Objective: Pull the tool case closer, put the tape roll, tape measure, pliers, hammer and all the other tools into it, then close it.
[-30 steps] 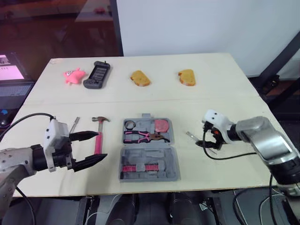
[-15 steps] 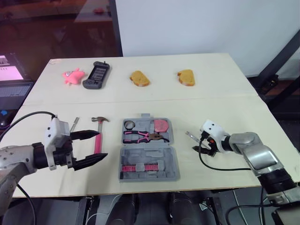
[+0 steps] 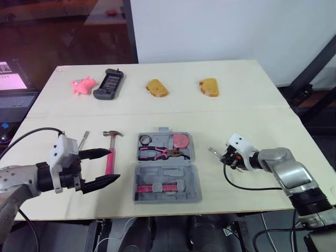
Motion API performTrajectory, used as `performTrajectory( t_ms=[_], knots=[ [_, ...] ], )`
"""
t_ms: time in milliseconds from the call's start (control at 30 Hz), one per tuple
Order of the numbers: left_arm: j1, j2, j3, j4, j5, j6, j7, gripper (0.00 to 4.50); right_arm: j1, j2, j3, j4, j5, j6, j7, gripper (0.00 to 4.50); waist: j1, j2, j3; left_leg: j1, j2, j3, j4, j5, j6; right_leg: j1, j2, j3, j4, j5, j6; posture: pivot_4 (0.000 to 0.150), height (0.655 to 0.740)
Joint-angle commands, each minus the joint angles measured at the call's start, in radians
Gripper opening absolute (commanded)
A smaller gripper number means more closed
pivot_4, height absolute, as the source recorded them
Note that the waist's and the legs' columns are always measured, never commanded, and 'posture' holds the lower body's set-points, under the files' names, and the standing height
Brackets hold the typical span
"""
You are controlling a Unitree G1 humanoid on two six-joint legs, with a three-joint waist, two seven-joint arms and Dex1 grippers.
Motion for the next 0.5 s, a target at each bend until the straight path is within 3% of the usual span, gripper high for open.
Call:
performTrajectory(
  t_ms=[33, 133, 333, 500],
  knots=[
    [-0.014, 0.011, 0.013, -0.003, 0.005, -0.020, -0.005, 4.50, 0.003, 0.001, -0.020, -0.002, 0.011, 0.023, -0.004, 0.91, 0.000, 0.000, 0.000, 0.000, 0.000, 0.000, 0.000, 0.000, 0.000, 0.000, 0.000, 0.000, 0.000, 0.000, 0.000, 0.150, 0.7400],
    [-0.009, 0.007, 0.016, -0.003, 0.006, -0.022, -0.008, 4.50, -0.006, 0.005, -0.021, -0.002, 0.016, 0.034, -0.005, 0.01, -0.001, 0.000, 0.000, 0.000, 0.000, 0.000, 0.000, 0.000, 0.000, 0.000, 0.000, 0.000, 0.000, 0.000, 0.000, 0.150, 0.7400],
    [0.032, -0.006, 0.045, -0.001, 0.012, -0.042, -0.015, 4.50, -0.096, -0.013, -0.044, -0.102, 0.067, 0.151, 0.016, 0.01, -0.002, 0.001, 0.000, 0.000, 0.000, 0.000, 0.000, 0.000, 0.000, -0.001, 0.000, 0.000, 0.000, 0.000, 0.000, 0.150, 0.7400],
    [0.063, -0.011, 0.065, 0.006, 0.022, -0.071, -0.023, 4.50, -0.241, -0.074, 0.039, -0.197, 0.098, 0.263, 0.119, 0.01, -0.003, 0.002, 0.001, -0.001, 0.000, 0.000, -0.001, 0.000, 0.000, -0.003, 0.000, 0.000, 0.000, 0.000, 0.000, 0.150, 0.7400]
  ],
)
